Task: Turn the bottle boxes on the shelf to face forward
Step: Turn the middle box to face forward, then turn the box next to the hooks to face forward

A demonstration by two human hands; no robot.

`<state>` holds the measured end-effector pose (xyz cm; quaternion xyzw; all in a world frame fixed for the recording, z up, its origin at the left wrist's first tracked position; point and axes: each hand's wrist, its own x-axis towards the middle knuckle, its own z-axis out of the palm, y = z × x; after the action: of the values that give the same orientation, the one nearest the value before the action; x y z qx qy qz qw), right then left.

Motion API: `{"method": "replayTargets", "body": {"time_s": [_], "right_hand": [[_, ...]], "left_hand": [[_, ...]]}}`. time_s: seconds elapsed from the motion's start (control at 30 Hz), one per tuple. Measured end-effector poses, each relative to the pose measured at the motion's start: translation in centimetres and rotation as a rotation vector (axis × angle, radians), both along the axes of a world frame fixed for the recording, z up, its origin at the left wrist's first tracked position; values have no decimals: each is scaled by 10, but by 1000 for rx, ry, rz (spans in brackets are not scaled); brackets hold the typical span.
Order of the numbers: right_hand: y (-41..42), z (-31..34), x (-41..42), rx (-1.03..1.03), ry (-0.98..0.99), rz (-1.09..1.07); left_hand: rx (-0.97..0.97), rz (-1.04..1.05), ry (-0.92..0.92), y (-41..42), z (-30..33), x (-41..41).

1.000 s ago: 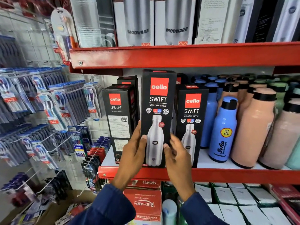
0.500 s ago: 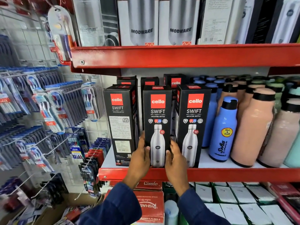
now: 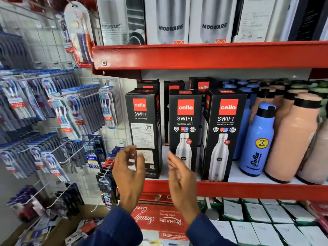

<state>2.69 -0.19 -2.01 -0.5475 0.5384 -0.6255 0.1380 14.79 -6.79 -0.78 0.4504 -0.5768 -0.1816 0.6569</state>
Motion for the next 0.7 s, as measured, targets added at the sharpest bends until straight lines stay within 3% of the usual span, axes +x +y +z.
{"method": "replayTargets", "body": {"time_s": [0.17,0.27,0.57,0.7], "right_hand": [[-35,4,26,158,100,-8],[-43,7,30,174,37,-11],[-43,14,42,-11,-77,101],[-42,17,43,-104,-24,-110]], "left_hand": [[303,-263,-54,-33,0,9],[410,-395,3,-41,3,15],[273,-337,31,-46,18,36],[193,-381,44,-48,24,49]]}}
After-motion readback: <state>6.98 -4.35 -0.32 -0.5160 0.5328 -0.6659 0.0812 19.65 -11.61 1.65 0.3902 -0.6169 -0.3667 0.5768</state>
